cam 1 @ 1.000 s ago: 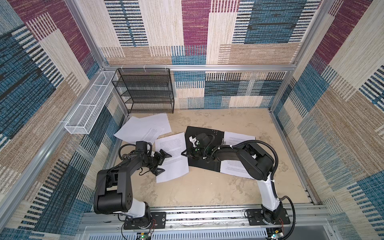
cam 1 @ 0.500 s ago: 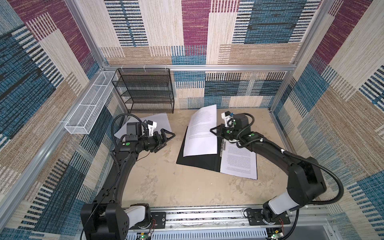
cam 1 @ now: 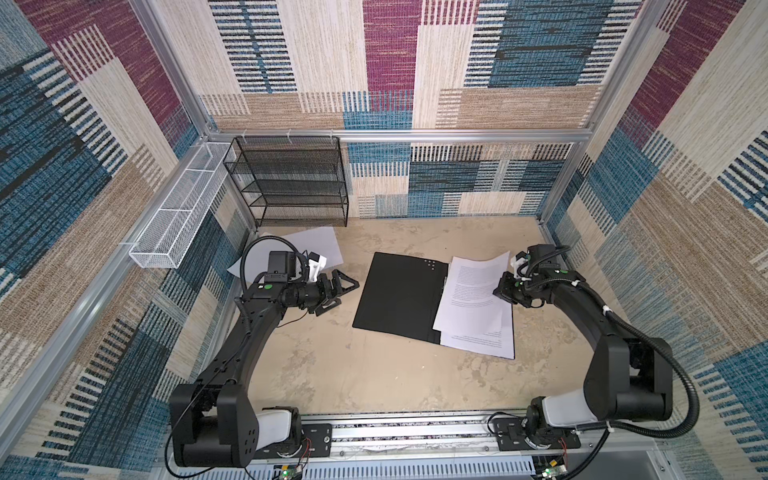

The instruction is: Put the files into the folder

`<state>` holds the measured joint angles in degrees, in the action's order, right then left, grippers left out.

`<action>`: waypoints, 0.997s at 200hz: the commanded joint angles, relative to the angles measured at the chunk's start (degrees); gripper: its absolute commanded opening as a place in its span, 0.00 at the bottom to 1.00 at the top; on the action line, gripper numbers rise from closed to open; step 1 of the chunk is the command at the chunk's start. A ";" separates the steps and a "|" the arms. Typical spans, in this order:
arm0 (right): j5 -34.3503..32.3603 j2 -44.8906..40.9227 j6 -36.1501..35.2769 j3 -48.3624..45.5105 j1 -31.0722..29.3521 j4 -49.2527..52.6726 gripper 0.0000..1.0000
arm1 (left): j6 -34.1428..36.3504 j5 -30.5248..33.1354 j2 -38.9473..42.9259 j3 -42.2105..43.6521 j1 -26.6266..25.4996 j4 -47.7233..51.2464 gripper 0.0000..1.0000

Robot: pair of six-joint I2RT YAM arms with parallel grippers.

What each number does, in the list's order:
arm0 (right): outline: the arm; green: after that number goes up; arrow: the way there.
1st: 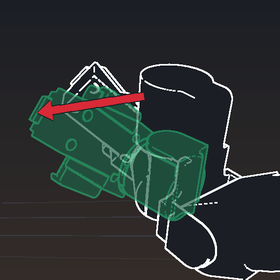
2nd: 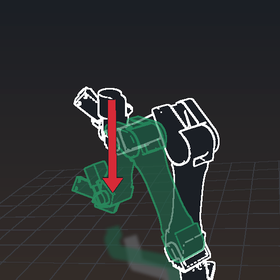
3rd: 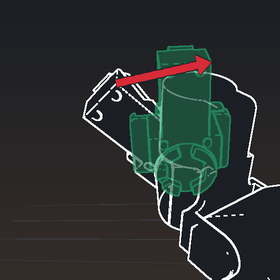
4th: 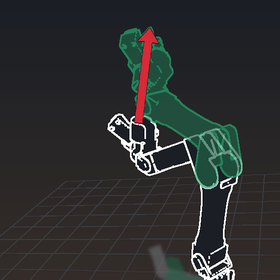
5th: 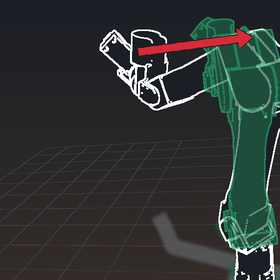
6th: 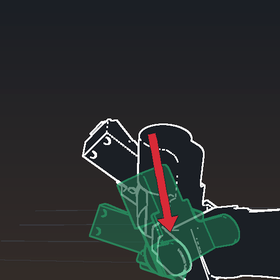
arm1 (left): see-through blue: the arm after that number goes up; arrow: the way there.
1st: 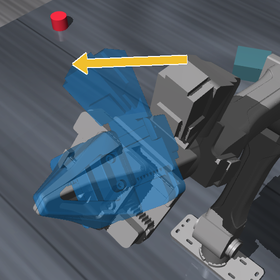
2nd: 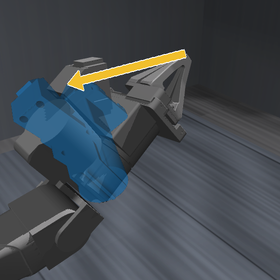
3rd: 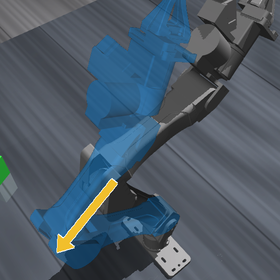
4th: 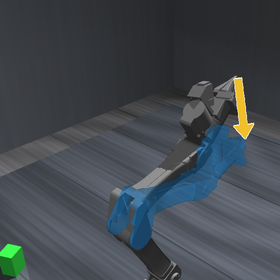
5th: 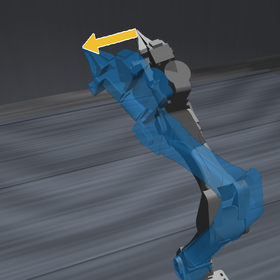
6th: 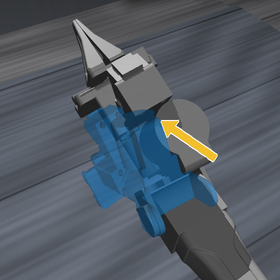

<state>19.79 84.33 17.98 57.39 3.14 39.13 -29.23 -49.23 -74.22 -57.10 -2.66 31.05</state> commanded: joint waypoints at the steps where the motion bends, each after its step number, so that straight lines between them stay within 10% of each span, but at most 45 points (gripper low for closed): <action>1: -5.47 1.01 -3.09 0.19 0.12 2.22 0.00 | 0.74 -2.69 0.11 -0.16 -1.08 -2.99 0.99; 199: -1.41 5.78 -3.55 1.54 0.20 0.30 0.00 | -0.13 -3.77 -4.08 3.98 -2.31 -7.54 0.99</action>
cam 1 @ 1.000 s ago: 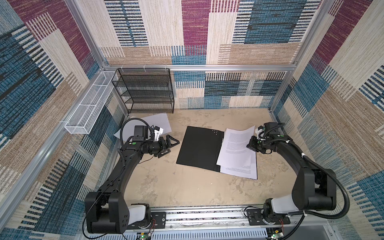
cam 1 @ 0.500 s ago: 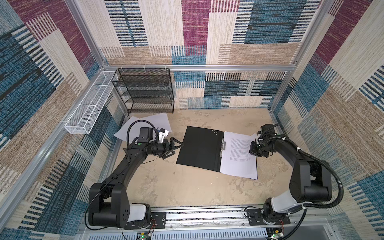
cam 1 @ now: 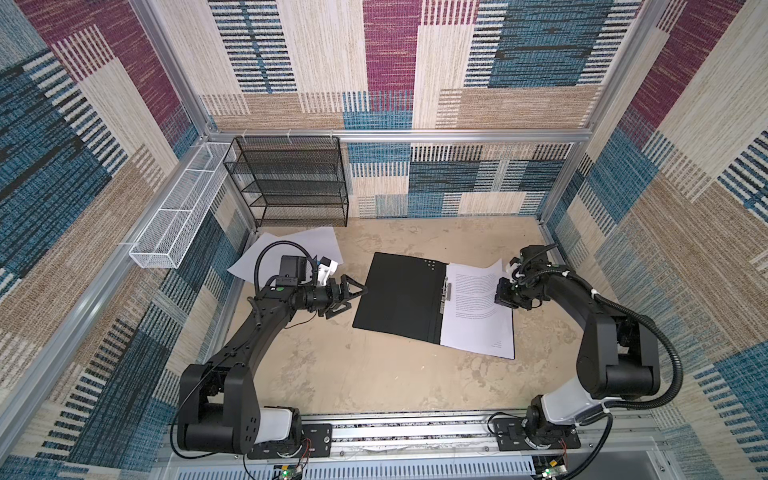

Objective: Put the files into the folder
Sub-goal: 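Pinch the new page at the folder clip with the right gripper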

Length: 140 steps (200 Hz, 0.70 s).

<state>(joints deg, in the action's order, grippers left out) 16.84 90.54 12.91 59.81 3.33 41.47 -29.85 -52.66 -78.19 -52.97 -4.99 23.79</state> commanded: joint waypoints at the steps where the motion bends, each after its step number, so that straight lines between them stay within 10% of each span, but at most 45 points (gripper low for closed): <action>1: 1.62 -0.48 1.56 -0.95 0.01 -2.07 0.00 | 0.44 -0.33 -0.07 -0.14 0.05 -0.30 0.99; 140: 2.21 -1.66 5.44 -3.64 0.01 -4.61 0.00 | 0.14 -0.33 -0.18 0.19 0.40 -0.33 0.99</action>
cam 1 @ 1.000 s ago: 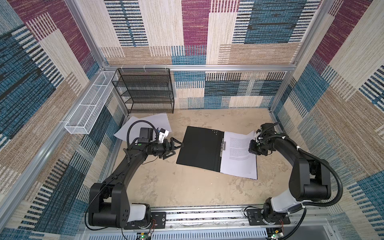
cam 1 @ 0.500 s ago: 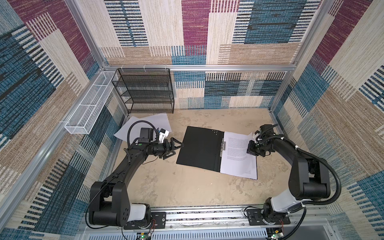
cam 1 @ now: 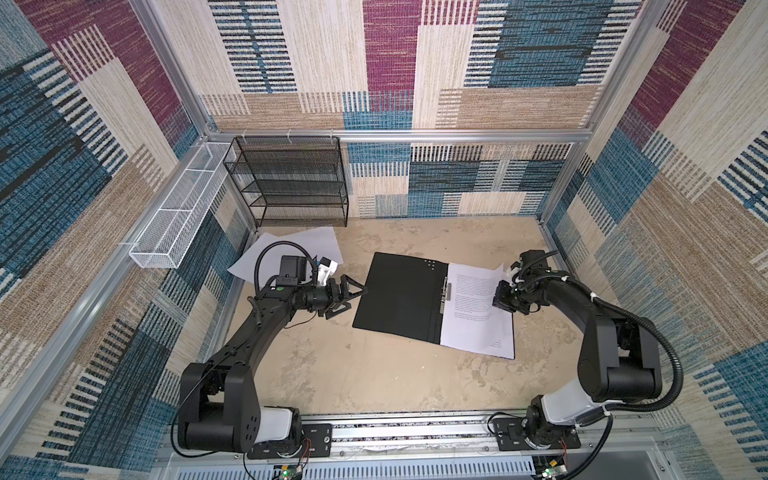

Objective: Put the files into the folder
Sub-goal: 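Pinch the new page at the folder clip with the right gripper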

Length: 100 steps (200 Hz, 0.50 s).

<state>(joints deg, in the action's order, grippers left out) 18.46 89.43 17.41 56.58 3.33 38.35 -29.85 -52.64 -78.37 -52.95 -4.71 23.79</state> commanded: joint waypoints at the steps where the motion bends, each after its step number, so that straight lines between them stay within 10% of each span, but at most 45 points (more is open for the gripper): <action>1: 0.65 -0.56 0.95 -0.45 0.01 -1.46 0.00 | 0.14 -0.36 -0.06 0.15 0.13 -0.37 0.99; 100: 0.19 -0.58 0.67 -0.57 0.00 -1.70 0.20 | -0.09 -0.34 0.14 0.48 0.49 -0.42 0.99</action>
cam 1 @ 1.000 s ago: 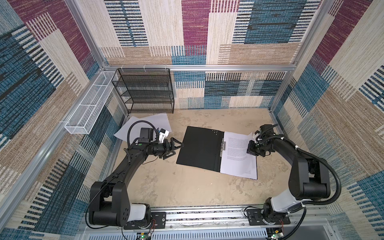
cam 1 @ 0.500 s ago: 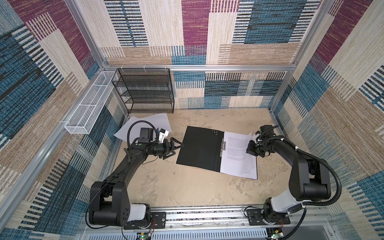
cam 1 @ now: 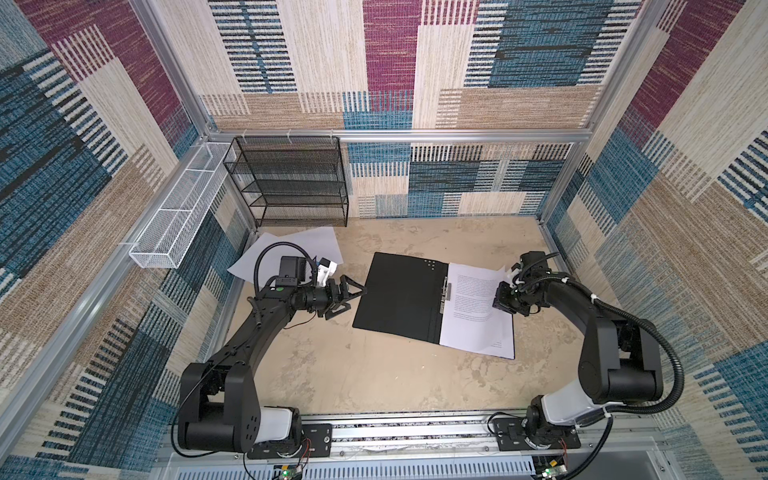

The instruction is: Put the files into the folder

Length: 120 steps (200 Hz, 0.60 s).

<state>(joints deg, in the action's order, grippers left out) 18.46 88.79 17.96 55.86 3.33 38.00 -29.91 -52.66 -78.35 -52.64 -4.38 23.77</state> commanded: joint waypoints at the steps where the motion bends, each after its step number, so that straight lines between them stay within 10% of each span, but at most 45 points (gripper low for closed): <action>1: 0.14 0.06 0.09 0.18 0.01 -1.35 0.21 | -0.04 -0.32 0.08 0.17 0.16 -0.40 0.99; 29: 0.07 0.22 0.15 0.47 0.01 -1.52 0.39 | -0.06 -0.33 0.05 0.17 0.42 -0.39 0.99; 77: -9.88 -1.88 2.17 0.85 0.00 -1.07 1.00 | 3.03 7.01 -0.14 -2.27 2.70 5.66 0.99; 120: -17.94 -3.89 3.08 3.88 -0.06 -2.54 1.00 | 4.06 16.14 -1.28 -5.27 5.01 11.95 0.99</action>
<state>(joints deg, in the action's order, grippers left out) 6.50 85.82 19.94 57.98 3.33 37.58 -27.75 -42.04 -78.61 -56.58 0.05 31.38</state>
